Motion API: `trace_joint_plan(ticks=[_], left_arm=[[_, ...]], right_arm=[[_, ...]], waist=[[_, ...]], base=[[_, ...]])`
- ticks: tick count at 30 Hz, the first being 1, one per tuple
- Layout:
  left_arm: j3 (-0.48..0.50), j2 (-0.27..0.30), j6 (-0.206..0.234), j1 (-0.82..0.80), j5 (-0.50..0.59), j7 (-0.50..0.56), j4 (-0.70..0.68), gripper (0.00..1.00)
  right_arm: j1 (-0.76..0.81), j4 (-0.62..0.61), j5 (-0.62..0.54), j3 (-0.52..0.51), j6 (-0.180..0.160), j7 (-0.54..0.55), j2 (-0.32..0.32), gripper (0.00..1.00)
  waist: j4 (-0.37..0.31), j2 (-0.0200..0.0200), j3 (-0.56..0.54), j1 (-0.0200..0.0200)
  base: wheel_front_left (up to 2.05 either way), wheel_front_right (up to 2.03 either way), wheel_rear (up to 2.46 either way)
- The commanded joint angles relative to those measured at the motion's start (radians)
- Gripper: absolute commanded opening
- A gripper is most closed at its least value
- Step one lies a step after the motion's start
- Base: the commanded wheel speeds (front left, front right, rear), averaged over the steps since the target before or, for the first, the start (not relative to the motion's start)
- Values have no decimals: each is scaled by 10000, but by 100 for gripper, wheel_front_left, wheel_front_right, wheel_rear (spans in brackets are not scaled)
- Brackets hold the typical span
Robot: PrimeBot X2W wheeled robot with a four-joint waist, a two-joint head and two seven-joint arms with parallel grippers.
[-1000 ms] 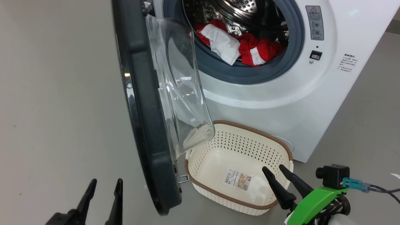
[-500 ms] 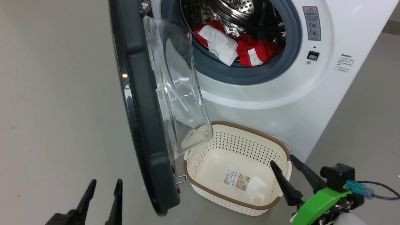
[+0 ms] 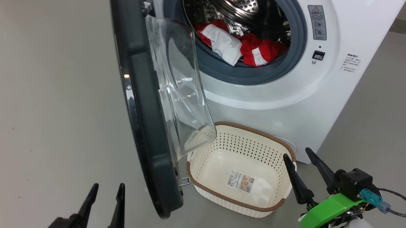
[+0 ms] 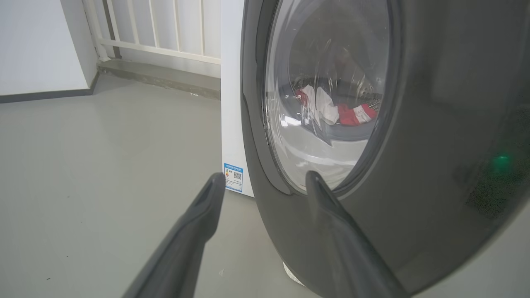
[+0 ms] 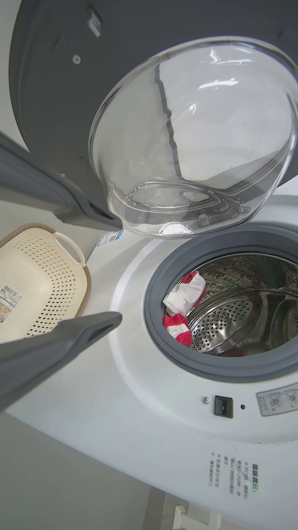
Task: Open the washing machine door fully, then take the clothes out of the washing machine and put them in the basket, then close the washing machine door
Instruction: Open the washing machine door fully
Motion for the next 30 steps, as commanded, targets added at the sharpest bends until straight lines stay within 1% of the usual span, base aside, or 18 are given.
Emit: trace_joint_plan(ticks=[1, 10, 21, 22, 23, 24, 27, 30], left_arm=[[353, 118, -42, -145, 105, -94, -232, 100], [351, 118, -32, -177, 106, -94, -180, 100], [449, 118, -16, -278, 110, -94, -287, 99], [507, 118, 14, -306, 99, -94, -401, 43], [567, 118, 42, -328, 85, -94, -522, 5], [614, 118, 57, -345, 91, -94, -633, 0], [852, 118, 101, -554, 80, -94, -1410, 0], [869, 118, 173, -837, 33, -94, -2620, 0]], right_arm=[[38, -294, -222, 83, 48, -92, 12, 100], [428, -338, -782, -250, 48, -93, 289, 100], [582, -324, -948, -399, 48, -93, 398, 100], [582, -325, -959, -413, 48, -93, 399, 100], [582, -328, -972, -428, 48, -93, 402, 100], [586, -331, -983, -442, 48, -93, 408, 100], [609, -349, -1022, -461, 48, -93, 434, 100], [608, -359, -1036, -481, 48, -93, 442, 100]], waist=[[7, 0, 9, -1], [42, 0, 41, -1], [25, 0, 23, -1], [27, 0, 17, -1], [29, 0, 9, -1], [30, 0, -5, -1], [39, 0, -42, -1], [48, 0, -35, -1]], base=[[0, 0, 0], [0, 0, 0], [0, 0, 0], [0, 0, 0], [0, 0, 0], [0, 0, 0], [0, 0, 0], [0, 0, 0]])
